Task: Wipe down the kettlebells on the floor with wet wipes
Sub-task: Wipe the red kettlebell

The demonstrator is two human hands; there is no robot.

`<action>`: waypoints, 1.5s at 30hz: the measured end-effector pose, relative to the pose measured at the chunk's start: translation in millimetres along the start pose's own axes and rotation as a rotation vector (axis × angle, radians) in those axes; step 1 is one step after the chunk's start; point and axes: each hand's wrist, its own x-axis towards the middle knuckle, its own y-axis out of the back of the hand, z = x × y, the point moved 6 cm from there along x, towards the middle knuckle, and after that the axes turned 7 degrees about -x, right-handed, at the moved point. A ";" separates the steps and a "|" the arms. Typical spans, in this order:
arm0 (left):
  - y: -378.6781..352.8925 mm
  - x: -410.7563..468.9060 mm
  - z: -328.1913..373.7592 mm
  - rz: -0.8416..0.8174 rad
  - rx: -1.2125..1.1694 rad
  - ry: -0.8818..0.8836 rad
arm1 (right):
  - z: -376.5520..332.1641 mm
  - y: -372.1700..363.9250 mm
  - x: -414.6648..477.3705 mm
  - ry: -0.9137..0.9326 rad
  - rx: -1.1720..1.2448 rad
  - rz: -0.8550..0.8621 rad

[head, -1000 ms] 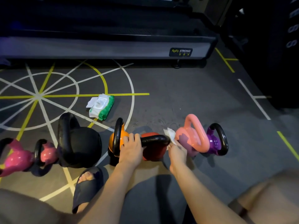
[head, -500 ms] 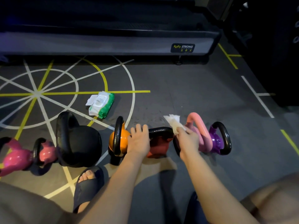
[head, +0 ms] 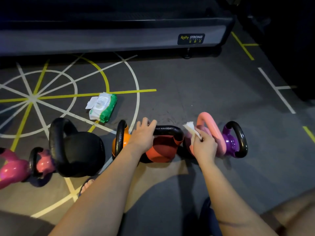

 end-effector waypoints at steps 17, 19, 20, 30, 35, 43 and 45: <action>3.5 -0.8 8.3 -0.085 -0.016 -0.040 | 40.8 -92.8 -72.3 -0.956 0.721 -0.357; -0.9 -9.3 17.1 -0.079 0.009 -0.041 | 20.4 -99.2 -67.4 -0.956 1.016 -0.384; -3.5 -14.9 22.0 -0.071 0.017 -0.039 | 12.4 -95.7 -64.8 -1.001 1.140 -0.351; -4.8 -30.6 29.9 -0.068 -0.011 -0.025 | 3.4 -67.3 -79.1 -0.799 1.106 -0.254; -6.2 -29.9 28.2 -0.092 -0.024 -0.034 | -4.4 -71.4 -80.2 -0.998 1.263 -0.147; -6.4 -29.6 27.8 -0.068 -0.048 -0.027 | 11.2 -67.5 -78.3 -0.722 0.749 -0.291; -7.0 -31.1 28.0 -0.072 -0.044 -0.030 | 8.8 -66.0 -83.5 -0.752 0.846 -0.285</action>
